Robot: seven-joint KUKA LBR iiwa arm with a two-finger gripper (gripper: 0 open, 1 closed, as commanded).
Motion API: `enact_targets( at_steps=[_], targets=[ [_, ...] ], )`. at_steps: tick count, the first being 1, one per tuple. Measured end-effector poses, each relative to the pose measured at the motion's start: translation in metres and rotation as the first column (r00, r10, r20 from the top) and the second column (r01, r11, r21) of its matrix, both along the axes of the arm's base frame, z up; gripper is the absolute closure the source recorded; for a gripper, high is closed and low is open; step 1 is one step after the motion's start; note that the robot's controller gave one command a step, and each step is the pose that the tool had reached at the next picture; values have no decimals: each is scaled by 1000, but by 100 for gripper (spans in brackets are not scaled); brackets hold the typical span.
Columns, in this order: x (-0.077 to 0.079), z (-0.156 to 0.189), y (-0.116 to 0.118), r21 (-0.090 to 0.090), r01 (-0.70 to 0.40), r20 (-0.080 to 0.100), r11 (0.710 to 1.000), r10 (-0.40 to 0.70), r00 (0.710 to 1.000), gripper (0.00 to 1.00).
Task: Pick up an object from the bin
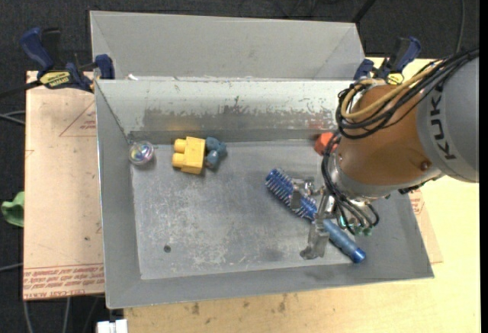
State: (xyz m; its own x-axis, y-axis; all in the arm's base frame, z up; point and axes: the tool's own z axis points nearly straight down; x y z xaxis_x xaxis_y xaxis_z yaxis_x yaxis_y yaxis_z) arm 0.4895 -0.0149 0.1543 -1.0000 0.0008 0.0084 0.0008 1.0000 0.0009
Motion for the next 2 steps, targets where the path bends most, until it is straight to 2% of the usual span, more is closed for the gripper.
enact_targets(
  at_steps=[1,2],
  targets=[
    [59,-46,-31,0,160,11,987,-160,987,0],
    [78,-85,-26,0,325,10,946,-325,946,0]
  ],
)
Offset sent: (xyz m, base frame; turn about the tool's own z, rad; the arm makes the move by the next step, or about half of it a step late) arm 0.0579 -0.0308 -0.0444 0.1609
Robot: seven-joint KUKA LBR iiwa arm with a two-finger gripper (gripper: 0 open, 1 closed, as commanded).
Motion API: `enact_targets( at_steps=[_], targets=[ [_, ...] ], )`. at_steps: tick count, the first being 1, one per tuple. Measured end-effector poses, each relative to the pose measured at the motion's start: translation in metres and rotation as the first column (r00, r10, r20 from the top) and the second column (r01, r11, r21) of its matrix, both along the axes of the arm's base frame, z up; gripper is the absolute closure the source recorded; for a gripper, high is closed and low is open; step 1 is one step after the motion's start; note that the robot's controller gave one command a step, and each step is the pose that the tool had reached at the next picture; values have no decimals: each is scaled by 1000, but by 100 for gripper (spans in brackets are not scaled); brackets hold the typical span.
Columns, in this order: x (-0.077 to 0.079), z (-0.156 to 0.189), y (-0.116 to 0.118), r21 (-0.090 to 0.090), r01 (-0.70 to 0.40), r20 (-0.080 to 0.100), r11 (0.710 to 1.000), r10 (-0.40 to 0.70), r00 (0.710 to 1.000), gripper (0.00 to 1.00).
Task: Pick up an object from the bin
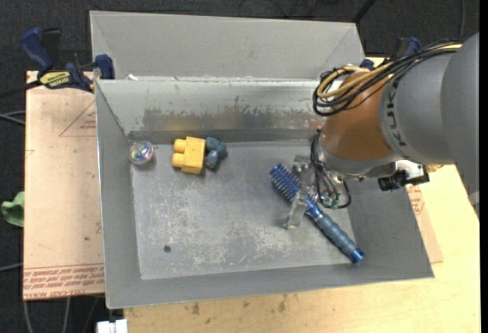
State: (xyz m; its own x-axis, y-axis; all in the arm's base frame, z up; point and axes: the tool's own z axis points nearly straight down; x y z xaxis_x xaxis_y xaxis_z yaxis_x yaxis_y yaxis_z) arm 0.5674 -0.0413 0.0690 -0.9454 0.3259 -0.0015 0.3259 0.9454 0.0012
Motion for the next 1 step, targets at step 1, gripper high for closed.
enact_targets(
  at_steps=[1],
  targets=[
    [0,0,1,2,1,-2,1000,-1,1000,100]
  ],
)
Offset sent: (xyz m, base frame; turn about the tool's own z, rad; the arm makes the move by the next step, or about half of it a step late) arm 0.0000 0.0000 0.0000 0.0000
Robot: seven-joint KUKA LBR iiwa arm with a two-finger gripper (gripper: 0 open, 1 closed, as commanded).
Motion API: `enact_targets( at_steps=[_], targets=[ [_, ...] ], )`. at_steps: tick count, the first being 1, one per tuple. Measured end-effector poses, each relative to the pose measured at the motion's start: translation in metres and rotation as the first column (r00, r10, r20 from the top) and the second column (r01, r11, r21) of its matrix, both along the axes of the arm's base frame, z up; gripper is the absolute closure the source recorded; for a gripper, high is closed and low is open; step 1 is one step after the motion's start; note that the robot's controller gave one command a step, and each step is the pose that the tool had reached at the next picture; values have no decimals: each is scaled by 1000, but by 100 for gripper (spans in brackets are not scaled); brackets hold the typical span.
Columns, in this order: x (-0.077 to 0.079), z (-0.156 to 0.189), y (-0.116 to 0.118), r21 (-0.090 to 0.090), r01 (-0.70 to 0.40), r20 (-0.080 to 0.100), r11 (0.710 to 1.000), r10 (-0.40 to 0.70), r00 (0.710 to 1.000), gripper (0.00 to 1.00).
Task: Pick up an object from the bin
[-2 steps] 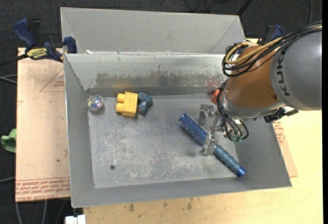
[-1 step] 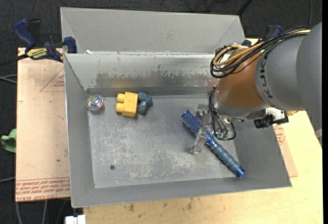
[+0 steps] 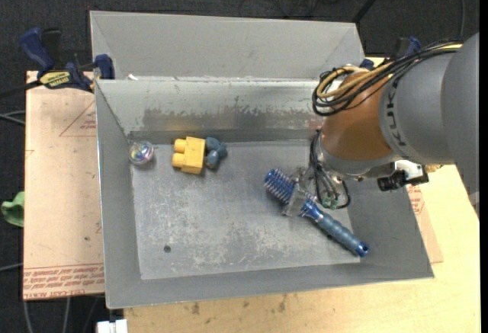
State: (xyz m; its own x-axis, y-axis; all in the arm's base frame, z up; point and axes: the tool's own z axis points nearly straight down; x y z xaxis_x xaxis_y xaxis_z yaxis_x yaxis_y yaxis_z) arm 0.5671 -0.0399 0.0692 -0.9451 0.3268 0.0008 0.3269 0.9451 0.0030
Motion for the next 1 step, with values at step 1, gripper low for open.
enact_targets(
  at_steps=[1],
  targets=[
    [9,175,-5,-3,42,10,999,-42,999,100]
  ],
)
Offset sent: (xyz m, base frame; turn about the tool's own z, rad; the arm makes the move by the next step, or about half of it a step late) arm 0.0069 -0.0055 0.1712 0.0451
